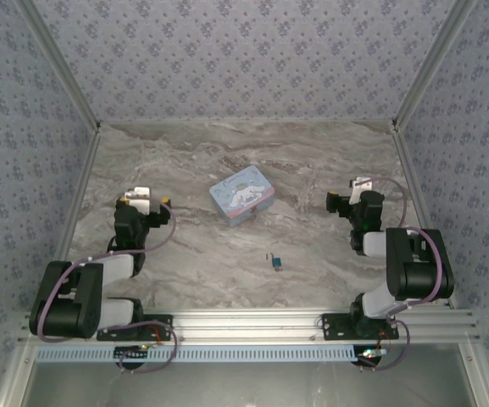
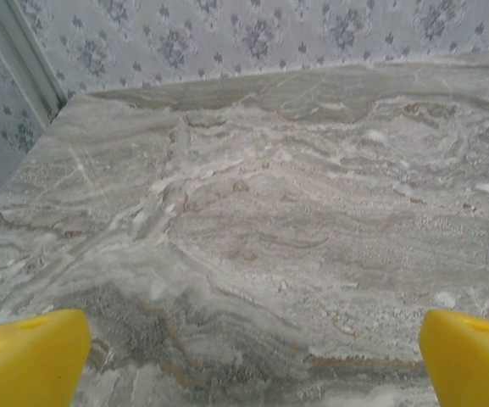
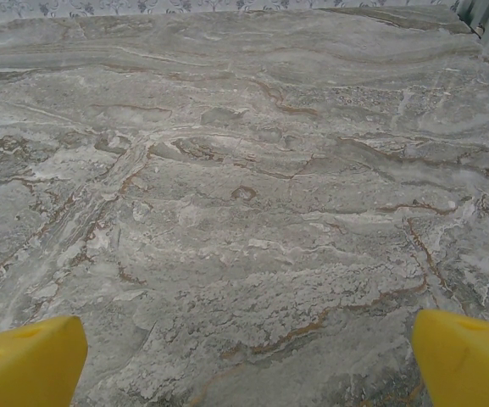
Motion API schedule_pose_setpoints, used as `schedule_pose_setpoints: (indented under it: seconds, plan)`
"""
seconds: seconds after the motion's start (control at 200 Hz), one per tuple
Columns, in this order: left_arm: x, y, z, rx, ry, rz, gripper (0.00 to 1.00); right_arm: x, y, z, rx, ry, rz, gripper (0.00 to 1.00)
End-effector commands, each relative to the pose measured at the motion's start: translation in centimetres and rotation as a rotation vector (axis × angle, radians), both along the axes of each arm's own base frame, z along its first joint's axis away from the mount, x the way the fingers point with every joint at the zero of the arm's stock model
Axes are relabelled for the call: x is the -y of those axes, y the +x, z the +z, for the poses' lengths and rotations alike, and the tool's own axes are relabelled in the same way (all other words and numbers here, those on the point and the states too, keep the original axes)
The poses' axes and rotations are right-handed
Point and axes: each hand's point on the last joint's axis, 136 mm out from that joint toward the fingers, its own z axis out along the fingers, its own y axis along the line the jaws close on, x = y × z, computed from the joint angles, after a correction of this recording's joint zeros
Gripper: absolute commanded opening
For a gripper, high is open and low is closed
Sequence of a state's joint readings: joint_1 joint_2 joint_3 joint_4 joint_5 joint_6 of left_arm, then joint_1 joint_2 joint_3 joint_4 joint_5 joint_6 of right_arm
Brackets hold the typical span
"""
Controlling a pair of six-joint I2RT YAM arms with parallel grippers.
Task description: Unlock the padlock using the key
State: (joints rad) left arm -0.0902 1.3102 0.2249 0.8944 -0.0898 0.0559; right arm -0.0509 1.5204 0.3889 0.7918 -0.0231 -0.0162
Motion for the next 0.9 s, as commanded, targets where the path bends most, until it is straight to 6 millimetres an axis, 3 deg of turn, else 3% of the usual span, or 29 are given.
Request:
schedule_pose_setpoints:
  seconds: [0.0,0.235,0.385,0.47,0.894]
  plan:
    - [0.1,0.3,0.6,0.079,0.005,-0.026,0.99,0.0,0.1,0.1,0.004,0.001,0.003,1.0]
    - [-0.6,1.5,-1.2,0.034,-0.014,-0.001,0.99,0.0,0.1,0.0,0.002,0.0,0.003,1.0]
    - [-2.5,4.3,-2.2,-0.105,-0.074,0.077,1.0,0.0,0.1,0.1,0.003,-0.015,-0.005,1.0]
    - [-3.5,4.1,-2.4,-0.106,-0.119,0.089,0.99,-0.2,0.1,0.1,0.002,-0.028,-0.005,1.0]
    - [-3.5,4.1,-2.4,-0.107,-0.119,0.087,0.99,-0.2,0.2,0.1,-0.001,-0.023,-0.001,1.0]
